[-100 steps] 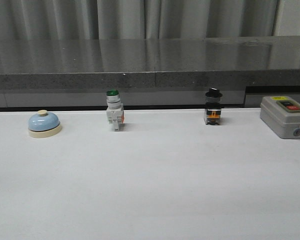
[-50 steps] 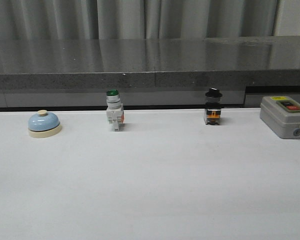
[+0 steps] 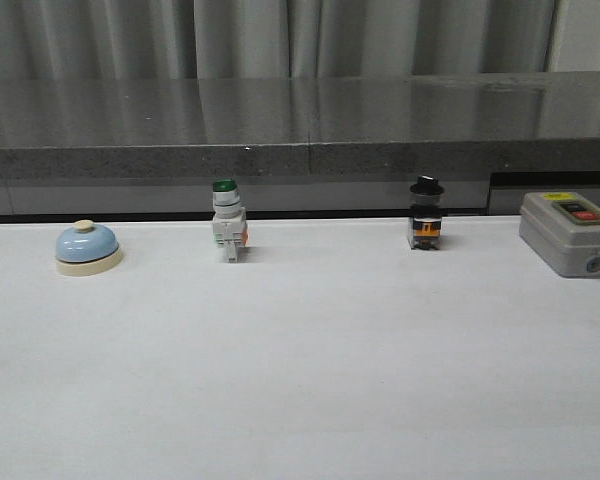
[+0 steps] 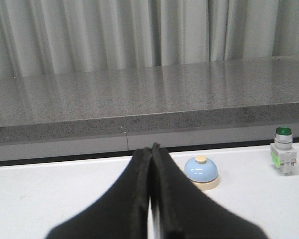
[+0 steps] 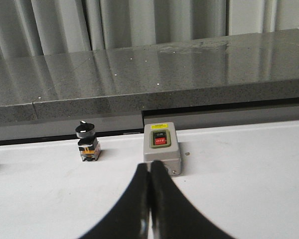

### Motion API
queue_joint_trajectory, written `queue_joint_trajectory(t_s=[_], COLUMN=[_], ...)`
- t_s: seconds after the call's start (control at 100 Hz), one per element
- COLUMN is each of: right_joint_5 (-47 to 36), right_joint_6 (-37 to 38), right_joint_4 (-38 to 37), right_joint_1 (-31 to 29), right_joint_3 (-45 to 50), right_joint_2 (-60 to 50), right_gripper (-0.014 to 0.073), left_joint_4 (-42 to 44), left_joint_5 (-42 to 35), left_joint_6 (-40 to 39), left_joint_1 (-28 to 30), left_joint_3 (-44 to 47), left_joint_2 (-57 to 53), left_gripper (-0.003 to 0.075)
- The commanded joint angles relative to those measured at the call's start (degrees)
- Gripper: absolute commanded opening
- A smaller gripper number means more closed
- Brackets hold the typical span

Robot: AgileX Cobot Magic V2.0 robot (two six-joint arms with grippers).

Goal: Place and press bell with both arms

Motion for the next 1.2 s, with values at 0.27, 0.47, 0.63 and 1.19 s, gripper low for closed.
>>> queue_joint_trajectory(t_s=[0.27,0.47,0.63,1.19], right_joint_5=[-4.2,-4.2,-4.2,-4.2], right_joint_6=[-0.4,-0.4,-0.4,-0.4], right_joint_4=[0.0,0.0,0.0,0.0], right_joint_1=[0.1,0.1,0.1,0.1], right_joint_3=[-0.8,-0.8,-0.8,-0.8], right_joint_2=[-1.0,-1.0,-1.0,-1.0], right_gripper=[-0.0060,-0.0060,-0.0060,-0.0060], left_joint_4=[-7.2,-7.2,-7.2,-17.8], left_joint_5=[-0.1,3.2,8.7,24.0], left_joint_6=[-0.8,-0.8,-0.8,10.3], left_joint_1=[0.1,0.1,0.1,0.0], left_joint_3=[-9.2,-17.4,-25.3,-52.1], left_joint_2=[6.4,16.3,26.2,61.1], left_gripper=[-0.0020,-0.0020,-0.0020,-0.0020])
